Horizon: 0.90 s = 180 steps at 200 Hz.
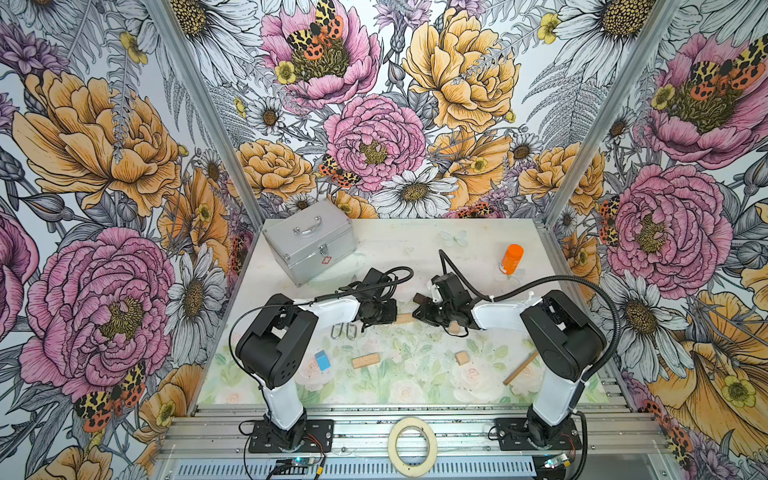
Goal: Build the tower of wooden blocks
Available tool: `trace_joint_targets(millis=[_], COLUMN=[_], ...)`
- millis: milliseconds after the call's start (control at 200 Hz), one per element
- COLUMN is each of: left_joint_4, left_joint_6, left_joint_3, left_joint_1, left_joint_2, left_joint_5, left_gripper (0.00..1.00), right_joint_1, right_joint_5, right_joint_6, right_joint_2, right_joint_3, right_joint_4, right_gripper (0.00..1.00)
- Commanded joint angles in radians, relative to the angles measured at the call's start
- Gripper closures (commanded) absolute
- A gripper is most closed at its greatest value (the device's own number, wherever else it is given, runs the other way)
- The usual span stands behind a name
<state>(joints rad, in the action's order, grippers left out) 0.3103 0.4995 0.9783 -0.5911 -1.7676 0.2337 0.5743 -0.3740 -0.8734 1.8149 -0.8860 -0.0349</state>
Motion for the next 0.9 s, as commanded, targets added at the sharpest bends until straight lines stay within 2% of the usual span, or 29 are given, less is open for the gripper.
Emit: trace_joint_targets(millis=[0,896], left_joint_4=[0.032,0.031], left_joint_6=[0.009,0.014], left_joint_3=[0.0,0.007], left_joint_1=[-0.031,-0.03], left_joint_2=[-0.044,-0.043], left_joint_5=[0.057,0.039], left_gripper=[0.85,0.82], right_joint_1=[0.003,0.02], right_joint_5=[0.001,0.001], right_joint_6=[0.01,-0.015], right_joint_2=[0.0,-0.03], right_joint_3=[0.021,0.049], right_joint_4=[0.016,0.016], right_gripper=[0.79,0.8])
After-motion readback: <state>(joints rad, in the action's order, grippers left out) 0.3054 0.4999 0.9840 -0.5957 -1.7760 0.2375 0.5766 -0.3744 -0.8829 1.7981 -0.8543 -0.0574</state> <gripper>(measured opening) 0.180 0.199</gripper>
